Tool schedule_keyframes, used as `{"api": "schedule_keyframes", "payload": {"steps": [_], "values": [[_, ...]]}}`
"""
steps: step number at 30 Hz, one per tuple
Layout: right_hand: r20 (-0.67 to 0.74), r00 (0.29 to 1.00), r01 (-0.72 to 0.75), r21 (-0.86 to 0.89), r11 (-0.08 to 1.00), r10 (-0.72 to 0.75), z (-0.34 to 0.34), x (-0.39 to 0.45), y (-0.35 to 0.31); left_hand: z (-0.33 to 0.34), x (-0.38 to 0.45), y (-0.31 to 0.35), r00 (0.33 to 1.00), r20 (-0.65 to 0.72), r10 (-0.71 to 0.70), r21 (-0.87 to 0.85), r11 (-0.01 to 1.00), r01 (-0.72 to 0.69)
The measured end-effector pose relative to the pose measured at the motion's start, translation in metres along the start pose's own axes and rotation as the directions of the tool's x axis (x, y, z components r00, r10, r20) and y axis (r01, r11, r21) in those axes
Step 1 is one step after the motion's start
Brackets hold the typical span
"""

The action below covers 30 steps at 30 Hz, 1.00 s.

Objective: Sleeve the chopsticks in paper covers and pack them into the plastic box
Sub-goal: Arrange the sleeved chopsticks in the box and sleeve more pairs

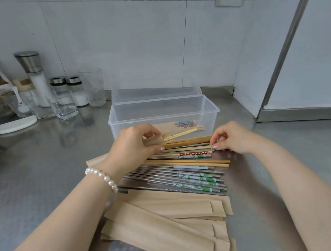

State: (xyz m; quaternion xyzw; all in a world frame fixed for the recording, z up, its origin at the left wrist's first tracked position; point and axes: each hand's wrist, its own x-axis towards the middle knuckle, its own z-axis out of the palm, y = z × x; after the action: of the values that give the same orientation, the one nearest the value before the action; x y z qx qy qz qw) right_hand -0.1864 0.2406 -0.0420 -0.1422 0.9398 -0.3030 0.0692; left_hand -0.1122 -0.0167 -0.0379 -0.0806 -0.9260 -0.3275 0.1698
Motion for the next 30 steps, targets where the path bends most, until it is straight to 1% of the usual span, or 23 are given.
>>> {"api": "schedule_keyframes", "payload": {"steps": [3, 6, 13, 16, 23, 30], "values": [[0.015, 1.0, 0.007, 0.012, 1.0, -0.007, -0.001, -0.0006, 0.0006, 0.0028, -0.0013, 0.001, 1.0, 0.028, 0.009, 0.011, 1.0, -0.009], [0.052, 0.999, 0.013, -0.009, 1.0, -0.012, -0.0006, -0.0002, -0.0003, 0.0043, -0.0019, 0.0016, 0.998, 0.047, 0.032, 0.029, 0.999, -0.034], [0.131, 0.991, 0.003, -0.06, 0.998, 0.005, -0.0015, 0.0016, -0.002, 0.0043, -0.0012, 0.0005, 0.998, 0.058, 0.036, 0.042, 0.998, -0.038], [0.133, 0.991, 0.01, -0.082, 0.997, 0.001, -0.0014, 0.0011, -0.0027, 0.0042, -0.0014, 0.0005, 0.998, 0.058, 0.032, 0.046, 0.998, -0.034], [0.111, 0.994, 0.015, -0.026, 1.0, -0.012, -0.0022, -0.0001, -0.0022, 0.0037, -0.0009, -0.0006, 0.999, 0.05, 0.019, 0.031, 0.999, -0.021], [0.13, 0.991, 0.021, -0.031, 0.999, -0.017, -0.0012, -0.0001, -0.0026, 0.0033, -0.001, -0.0001, 0.998, 0.052, 0.03, 0.031, 0.999, -0.032]]}}
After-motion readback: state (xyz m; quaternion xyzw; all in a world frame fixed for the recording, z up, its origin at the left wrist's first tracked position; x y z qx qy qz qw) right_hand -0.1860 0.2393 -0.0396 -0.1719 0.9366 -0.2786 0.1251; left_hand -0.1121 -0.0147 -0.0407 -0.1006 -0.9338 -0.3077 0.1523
